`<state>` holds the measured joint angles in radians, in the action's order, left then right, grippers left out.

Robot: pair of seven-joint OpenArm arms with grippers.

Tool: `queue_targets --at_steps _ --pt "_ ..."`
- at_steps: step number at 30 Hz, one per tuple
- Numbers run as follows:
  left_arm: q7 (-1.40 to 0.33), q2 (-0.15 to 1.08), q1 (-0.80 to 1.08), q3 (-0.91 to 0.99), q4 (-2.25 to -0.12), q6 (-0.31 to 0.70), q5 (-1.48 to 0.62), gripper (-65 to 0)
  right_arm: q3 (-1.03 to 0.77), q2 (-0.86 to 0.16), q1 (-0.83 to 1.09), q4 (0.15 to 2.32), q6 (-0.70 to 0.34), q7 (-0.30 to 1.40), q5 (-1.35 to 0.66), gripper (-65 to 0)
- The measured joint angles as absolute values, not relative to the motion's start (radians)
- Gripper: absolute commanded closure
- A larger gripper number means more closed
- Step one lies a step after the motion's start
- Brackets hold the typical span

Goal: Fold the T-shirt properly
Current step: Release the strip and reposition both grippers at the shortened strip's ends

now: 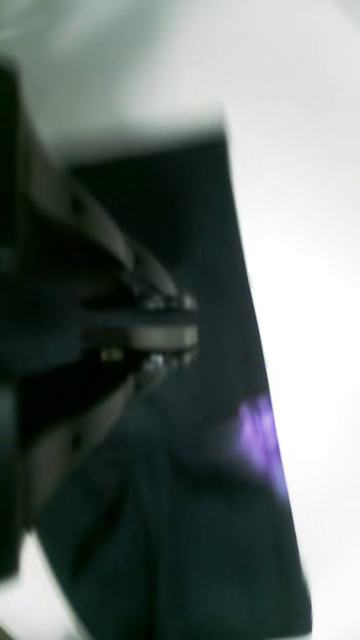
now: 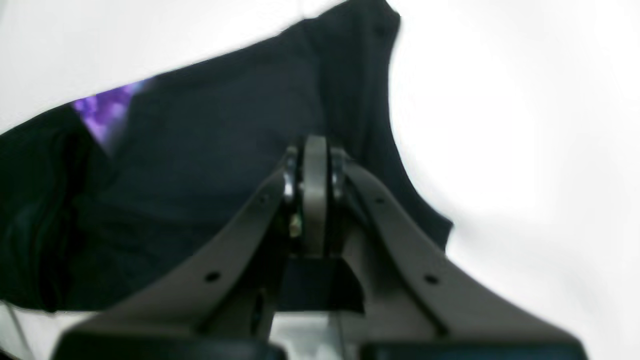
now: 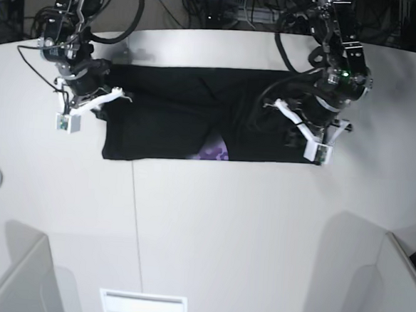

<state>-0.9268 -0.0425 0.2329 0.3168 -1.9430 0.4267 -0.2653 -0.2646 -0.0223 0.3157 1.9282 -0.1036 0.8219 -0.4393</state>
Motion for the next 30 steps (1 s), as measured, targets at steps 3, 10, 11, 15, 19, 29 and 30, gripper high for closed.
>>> queue_targets --at_steps 3,10,11,15,19,29,30 --pt "-0.910 0.013 0.253 0.433 -1.938 0.429 -0.276 0.0 -0.295 -0.031 0.229 1.919 -0.107 0.947 -0.444 -23.3" --pt "-0.908 0.102 0.300 0.621 -1.908 0.429 -0.273 0.0 -0.414 -0.064 0.087 1.759 -0.329 1.112 -0.445 -44.6" --pt "-0.909 0.107 0.302 0.636 -1.892 0.430 -0.272 0.0 -0.430 -0.078 0.056 1.707 -0.360 1.121 -0.440 -44.6" --pt "-0.894 0.106 0.301 0.655 -1.814 0.430 -0.270 0.0 -0.490 -0.104 -0.007 1.547 -0.428 1.122 -0.436 -44.6" --pt "-0.739 0.110 0.336 0.633 -1.775 0.445 -0.282 0.0 -0.498 -0.098 -0.002 1.498 -0.472 1.129 -0.437 -44.6" --pt "-0.711 0.107 0.347 0.593 -1.732 0.532 -0.265 0.0 -0.505 -0.078 -0.008 1.499 -0.570 1.172 -0.441 -44.6" --pt "-0.715 0.106 0.348 0.593 -1.732 0.532 -0.265 0.0 -0.505 -0.079 -0.008 1.499 -0.570 1.172 -0.444 -44.6"
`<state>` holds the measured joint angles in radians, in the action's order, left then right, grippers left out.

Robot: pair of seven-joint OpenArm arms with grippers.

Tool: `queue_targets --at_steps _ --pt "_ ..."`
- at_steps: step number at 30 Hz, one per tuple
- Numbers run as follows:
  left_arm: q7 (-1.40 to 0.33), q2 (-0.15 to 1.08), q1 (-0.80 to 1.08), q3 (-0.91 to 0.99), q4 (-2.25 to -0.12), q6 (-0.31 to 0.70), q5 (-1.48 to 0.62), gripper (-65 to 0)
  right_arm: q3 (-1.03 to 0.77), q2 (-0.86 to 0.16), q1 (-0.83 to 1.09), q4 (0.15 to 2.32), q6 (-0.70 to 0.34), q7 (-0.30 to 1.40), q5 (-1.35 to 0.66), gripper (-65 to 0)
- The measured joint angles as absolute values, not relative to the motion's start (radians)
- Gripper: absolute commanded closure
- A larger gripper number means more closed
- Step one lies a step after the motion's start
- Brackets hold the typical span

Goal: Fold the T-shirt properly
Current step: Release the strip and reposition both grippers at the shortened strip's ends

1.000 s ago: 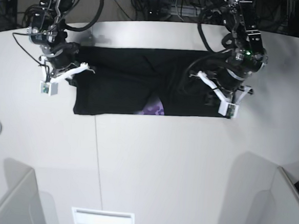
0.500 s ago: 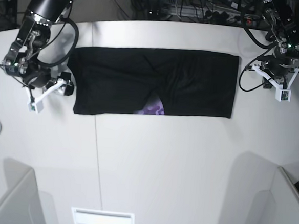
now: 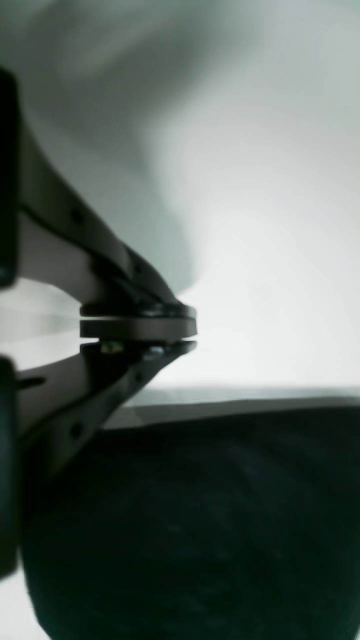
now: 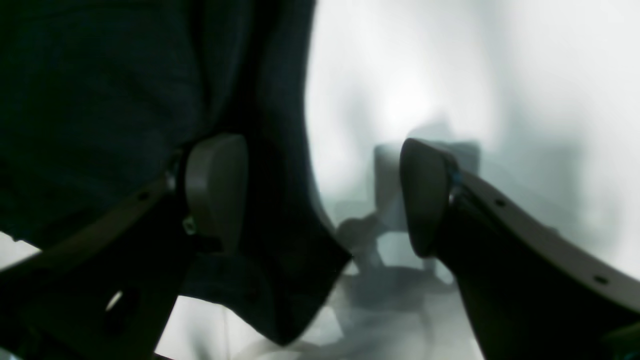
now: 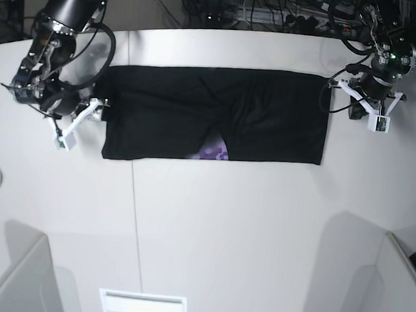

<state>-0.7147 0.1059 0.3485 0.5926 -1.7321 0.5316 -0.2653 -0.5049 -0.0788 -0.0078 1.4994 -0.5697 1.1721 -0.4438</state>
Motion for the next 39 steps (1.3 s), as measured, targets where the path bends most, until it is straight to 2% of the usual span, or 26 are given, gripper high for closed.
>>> queue_targets --at_steps 5,10,15,22,24,26,29,36,39 --pt "-0.710 0.106 0.347 0.596 -1.730 0.532 -0.265 0.0 -0.632 -0.080 -0.050 1.502 -0.575 1.212 -0.487 -44.6" --pt "-0.710 0.106 0.347 0.597 -1.729 0.532 -0.265 0.0 -0.751 -0.087 -0.079 1.505 -0.575 1.395 -0.630 -44.6" --pt "-0.710 0.106 0.347 0.595 -1.729 0.532 -0.265 0.0 -0.744 -0.070 -0.077 1.503 -0.574 1.404 -0.731 -44.6" --pt "-0.710 0.108 0.347 0.595 -1.729 0.532 -0.265 0.0 -0.687 -0.052 -0.072 1.451 -0.574 1.404 -0.718 -44.6" --pt "-0.710 0.106 0.347 0.595 -1.729 0.532 -0.266 0.0 -0.650 -0.051 -0.068 1.421 -0.572 1.351 -0.720 -44.6" --pt "-0.710 0.106 0.347 0.595 -1.728 0.532 -0.266 0.0 -0.628 -0.049 -0.059 1.396 -0.517 1.322 -0.727 -44.6" --pt "-0.710 0.107 0.347 0.595 -1.728 0.532 -0.266 0.0 -0.617 -0.051 -0.053 1.357 -0.494 1.278 -0.755 -44.6" --pt "-0.710 0.106 0.346 0.596 -1.728 0.532 -0.266 0.0 -0.607 -0.049 -0.053 1.354 -0.494 1.295 -0.766 -44.6" --pt "-0.710 0.106 0.346 0.592 -1.728 0.532 -0.266 0.0 -0.529 -0.056 -0.038 1.358 -0.494 1.289 -0.780 -44.4"
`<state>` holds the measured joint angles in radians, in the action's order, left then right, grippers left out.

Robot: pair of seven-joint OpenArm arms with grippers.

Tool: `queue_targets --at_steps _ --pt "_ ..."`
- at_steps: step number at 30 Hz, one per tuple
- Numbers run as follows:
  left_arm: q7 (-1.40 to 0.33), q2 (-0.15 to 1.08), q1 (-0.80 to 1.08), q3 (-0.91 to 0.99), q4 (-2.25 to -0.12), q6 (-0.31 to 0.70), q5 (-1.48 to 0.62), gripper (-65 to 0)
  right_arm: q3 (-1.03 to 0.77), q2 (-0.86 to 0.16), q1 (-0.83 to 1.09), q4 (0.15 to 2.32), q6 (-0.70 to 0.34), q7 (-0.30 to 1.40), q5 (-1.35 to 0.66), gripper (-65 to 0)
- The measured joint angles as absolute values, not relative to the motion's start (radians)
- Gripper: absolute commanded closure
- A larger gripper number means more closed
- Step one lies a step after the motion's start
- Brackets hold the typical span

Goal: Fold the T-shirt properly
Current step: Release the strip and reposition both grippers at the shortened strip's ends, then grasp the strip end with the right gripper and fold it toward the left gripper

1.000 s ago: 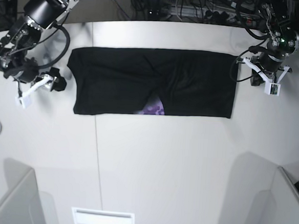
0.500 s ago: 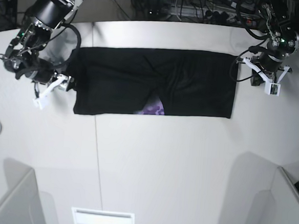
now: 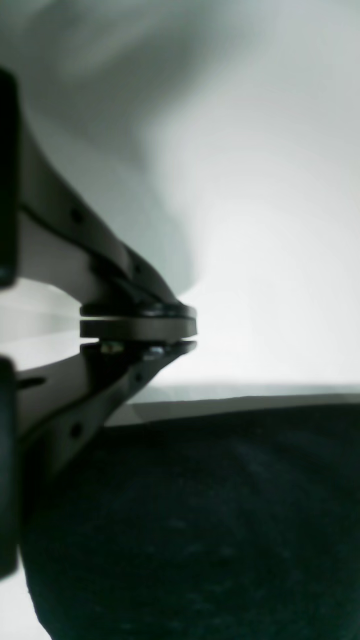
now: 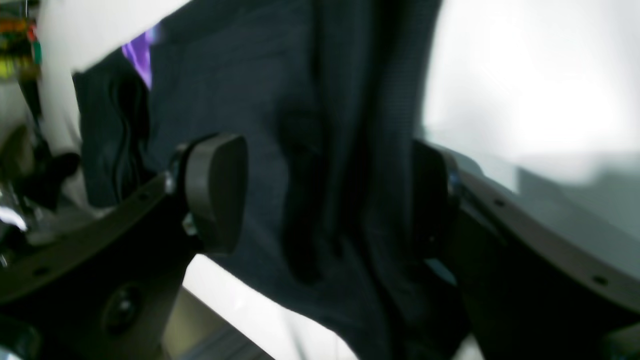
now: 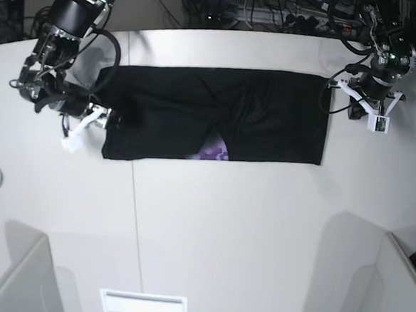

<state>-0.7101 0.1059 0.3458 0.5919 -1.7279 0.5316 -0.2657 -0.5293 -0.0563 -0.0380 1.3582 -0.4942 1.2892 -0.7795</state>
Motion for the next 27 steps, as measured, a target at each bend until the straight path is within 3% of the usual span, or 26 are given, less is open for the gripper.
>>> queue_targets --at_steps 5,7,10,14,19,27 --pt "-0.709 0.103 0.321 0.590 -1.727 0.532 -0.266 0.0 -0.496 -0.049 -0.024 1.358 -0.494 1.260 -0.795 -43.7" --pt "-0.709 0.103 0.322 0.589 -1.727 0.532 -0.266 0.0 -0.496 -0.050 -0.022 1.350 -0.494 1.236 -0.793 -38.7" --pt "-0.710 0.103 0.327 0.590 -1.726 0.532 -0.265 0.0 -0.494 -0.053 -0.022 1.346 -0.494 1.225 -0.773 -26.0" --pt "-0.710 0.102 0.307 0.587 -1.681 0.532 -0.265 0.0 -0.490 -0.055 -0.019 1.340 -0.488 1.234 -0.745 -0.9" --pt "-0.699 0.105 0.302 0.550 -1.627 0.531 -0.266 0.0 -0.490 -0.056 -0.018 1.344 -0.478 1.234 -0.740 0.0" --pt "-0.704 0.105 0.291 0.524 -1.626 0.531 -0.266 0.0 -0.290 -0.145 0.009 1.527 -0.229 1.149 -0.720 0.0"
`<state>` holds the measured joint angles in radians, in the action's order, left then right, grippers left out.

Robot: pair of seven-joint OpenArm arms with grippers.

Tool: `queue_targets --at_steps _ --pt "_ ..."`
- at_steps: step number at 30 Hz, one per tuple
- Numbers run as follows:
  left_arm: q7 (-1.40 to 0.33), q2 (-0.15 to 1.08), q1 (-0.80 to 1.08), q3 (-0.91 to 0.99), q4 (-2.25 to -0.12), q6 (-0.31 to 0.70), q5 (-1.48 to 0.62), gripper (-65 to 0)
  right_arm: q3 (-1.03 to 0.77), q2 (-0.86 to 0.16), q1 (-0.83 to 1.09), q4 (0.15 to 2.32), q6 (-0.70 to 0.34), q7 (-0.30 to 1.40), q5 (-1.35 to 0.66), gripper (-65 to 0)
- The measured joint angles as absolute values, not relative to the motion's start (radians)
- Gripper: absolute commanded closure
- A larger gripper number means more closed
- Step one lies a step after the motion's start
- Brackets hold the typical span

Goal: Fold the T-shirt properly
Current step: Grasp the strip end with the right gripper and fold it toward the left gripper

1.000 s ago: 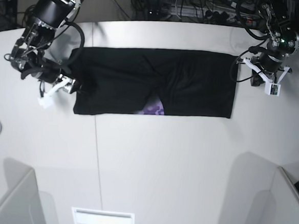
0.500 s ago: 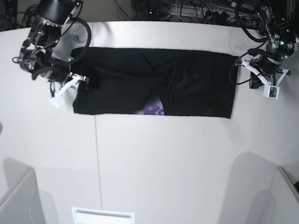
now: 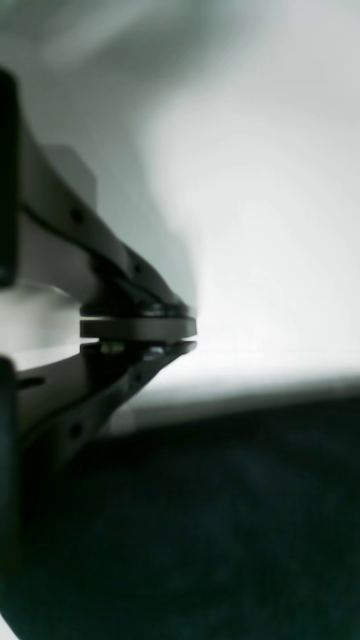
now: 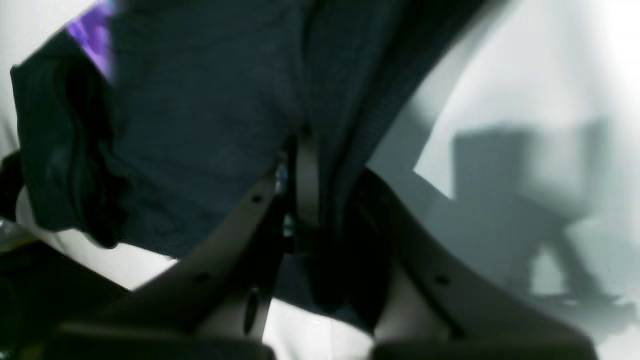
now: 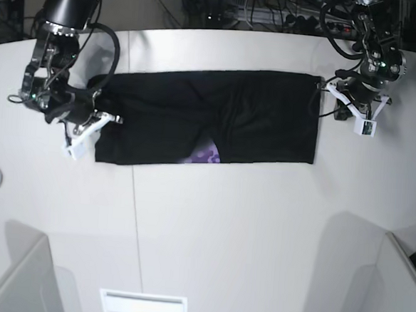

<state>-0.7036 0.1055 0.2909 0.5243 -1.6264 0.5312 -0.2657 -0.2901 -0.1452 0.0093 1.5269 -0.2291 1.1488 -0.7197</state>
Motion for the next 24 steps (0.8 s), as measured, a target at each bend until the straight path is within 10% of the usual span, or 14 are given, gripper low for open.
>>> queue_targets --at_steps 24 --pt "-0.672 0.108 0.216 0.312 -1.570 0.526 -0.278 0.0 0.134 -0.099 0.020 1.877 0.165 1.149 -0.725 0.0"
